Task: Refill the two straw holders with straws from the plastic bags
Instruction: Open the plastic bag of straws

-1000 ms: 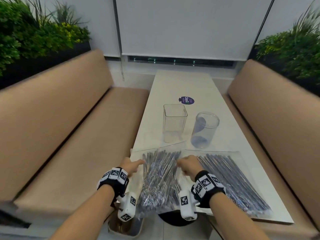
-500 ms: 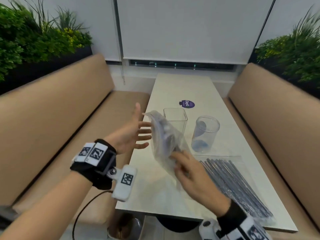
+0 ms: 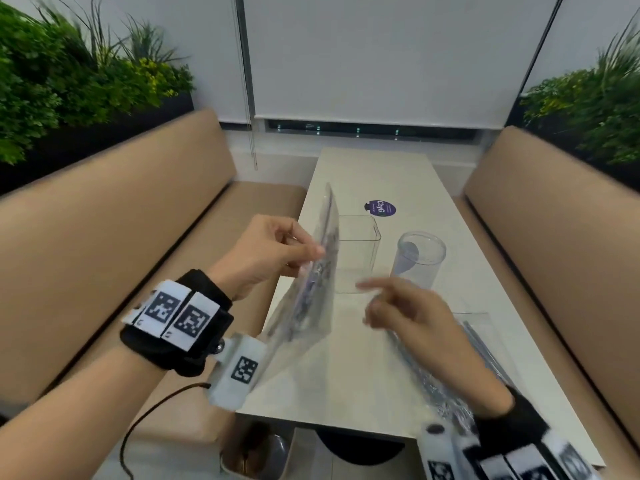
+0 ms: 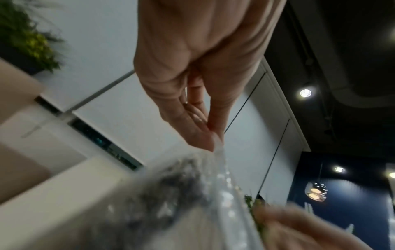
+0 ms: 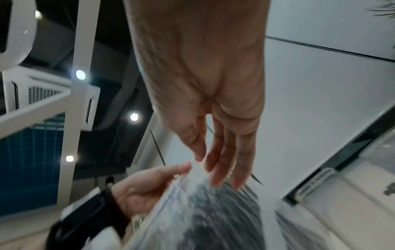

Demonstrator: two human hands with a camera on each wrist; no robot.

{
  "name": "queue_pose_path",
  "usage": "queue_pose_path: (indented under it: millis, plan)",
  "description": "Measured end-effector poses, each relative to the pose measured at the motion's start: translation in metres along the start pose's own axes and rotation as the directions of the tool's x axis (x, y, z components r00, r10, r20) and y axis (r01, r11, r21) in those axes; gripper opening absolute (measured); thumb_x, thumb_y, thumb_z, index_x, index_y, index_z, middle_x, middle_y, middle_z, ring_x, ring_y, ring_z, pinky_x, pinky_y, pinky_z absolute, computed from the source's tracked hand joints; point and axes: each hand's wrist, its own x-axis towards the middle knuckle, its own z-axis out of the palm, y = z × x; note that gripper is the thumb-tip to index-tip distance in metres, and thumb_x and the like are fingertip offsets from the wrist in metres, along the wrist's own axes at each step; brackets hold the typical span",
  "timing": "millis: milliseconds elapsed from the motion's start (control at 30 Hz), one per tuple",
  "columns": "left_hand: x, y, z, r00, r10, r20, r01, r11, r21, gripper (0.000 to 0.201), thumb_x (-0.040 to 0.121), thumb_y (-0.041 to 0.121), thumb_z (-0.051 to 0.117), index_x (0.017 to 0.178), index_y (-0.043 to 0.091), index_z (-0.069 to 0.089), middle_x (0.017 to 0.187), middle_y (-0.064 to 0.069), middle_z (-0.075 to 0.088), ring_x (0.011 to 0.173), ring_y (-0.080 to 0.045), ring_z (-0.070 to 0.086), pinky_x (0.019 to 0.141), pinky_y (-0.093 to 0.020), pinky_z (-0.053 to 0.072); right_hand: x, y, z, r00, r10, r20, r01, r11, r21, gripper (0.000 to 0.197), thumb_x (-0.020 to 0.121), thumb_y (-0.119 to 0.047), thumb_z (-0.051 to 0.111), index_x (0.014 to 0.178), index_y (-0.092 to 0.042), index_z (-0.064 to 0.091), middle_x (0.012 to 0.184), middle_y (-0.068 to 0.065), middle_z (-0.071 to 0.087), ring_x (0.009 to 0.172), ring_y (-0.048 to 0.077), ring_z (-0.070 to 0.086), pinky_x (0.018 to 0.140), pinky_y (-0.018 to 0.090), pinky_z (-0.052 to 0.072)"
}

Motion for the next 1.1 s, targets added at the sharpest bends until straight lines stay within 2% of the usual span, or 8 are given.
queue_pose_path:
  millis: [67,167,367,500,633,833,967,1100]
  plan:
    - [-0.008,-0.004,0.019,0.999,0.019,0.039,-0.018,1.000,-0.026,0.010,0.079,0.003,0.075,0.079,0.000,0.065,0.068,-0.020,0.061,0.050,-0.012,0.056,0.049,-0.017,0.052,0.022,-0.017,0.008,0.984,0.141,-0.111,-0.111,0.963,0.244,0.021,0.094,-0.007,0.057,0.108,-0.020,0.068,0.077,0.005,0.066,0.076,0.020,0.070,0.074,0.035,0.060]
    - [-0.016,-0.014,0.041,0.994,0.040,0.104,-0.033,0.997,-0.067,0.011,0.081,0.001,0.073,0.084,-0.002,0.064,0.074,-0.030,0.061,0.066,-0.025,0.060,0.050,-0.020,0.050,0.044,-0.026,0.026,0.945,0.297,-0.136,-0.234,0.907,0.351,0.012,0.091,-0.022,0.065,0.102,-0.016,0.066,0.080,0.009,0.066,0.074,0.020,0.071,0.074,0.040,0.063]
    - [-0.022,-0.028,0.037,0.994,-0.058,0.098,0.073,0.986,-0.152,0.018,0.085,0.018,0.070,0.088,0.002,0.063,0.078,-0.008,0.064,0.067,-0.016,0.064,0.063,-0.026,0.058,0.044,-0.013,0.034,0.935,0.349,-0.068,-0.300,0.875,0.380,0.007,0.090,-0.004,0.062,0.090,0.000,0.069,0.086,0.023,0.071,0.072,0.027,0.069,0.065,0.033,0.060]
    - [-0.019,-0.022,0.030,0.997,-0.083,0.007,0.082,0.969,-0.235,0.028,0.087,0.027,0.068,0.088,0.000,0.062,0.078,-0.010,0.069,0.063,-0.021,0.070,0.062,-0.030,0.060,0.038,-0.014,0.038,0.947,0.319,0.045,-0.300,0.824,0.480,0.014,0.092,-0.007,0.063,0.093,0.006,0.069,0.077,0.014,0.069,0.069,0.019,0.068,0.063,0.026,0.059]
    - [-0.016,-0.018,0.023,0.998,-0.056,-0.032,0.048,0.973,-0.224,0.019,0.089,0.004,0.063,0.094,-0.015,0.063,0.076,-0.019,0.067,0.054,-0.019,0.070,0.055,-0.024,0.058,0.042,-0.017,0.042,0.950,0.308,0.040,-0.293,0.845,0.448,0.016,0.093,-0.003,0.061,0.095,0.012,0.066,0.069,0.011,0.062,0.058,0.012,0.059,0.059,0.023,0.055]
    - [-0.017,-0.014,0.017,0.997,-0.060,0.040,0.069,0.953,-0.296,0.009,0.087,-0.010,0.060,0.092,-0.013,0.066,0.068,-0.016,0.071,0.057,-0.018,0.071,0.058,-0.025,0.060,0.047,-0.025,0.047,0.934,0.352,-0.058,-0.306,0.873,0.380,0.024,0.093,-0.023,0.063,0.090,0.002,0.064,0.064,0.006,0.062,0.054,0.017,0.059,0.058,0.030,0.055]
    - [-0.020,-0.015,0.025,0.999,-0.036,0.001,0.035,0.967,-0.251,0.004,0.085,-0.006,0.065,0.089,-0.007,0.066,0.071,-0.016,0.072,0.059,-0.021,0.072,0.061,-0.028,0.061,0.048,-0.026,0.049,0.946,0.313,-0.086,-0.293,0.937,0.188,0.036,0.088,-0.039,0.067,0.086,-0.003,0.061,0.070,0.015,0.070,0.058,0.023,0.066,0.064,0.038,0.058]
    - [-0.020,-0.015,0.028,0.999,-0.032,-0.027,0.027,0.989,-0.149,0.011,0.089,0.006,0.061,0.082,-0.002,0.064,0.073,-0.015,0.068,0.060,-0.019,0.071,0.069,-0.036,0.062,0.048,-0.026,0.045,0.964,0.262,-0.042,-0.247,0.944,0.220,0.025,0.097,-0.022,0.057,0.079,-0.005,0.058,0.072,0.023,0.067,0.062,0.030,0.065,0.065,0.047,0.059]
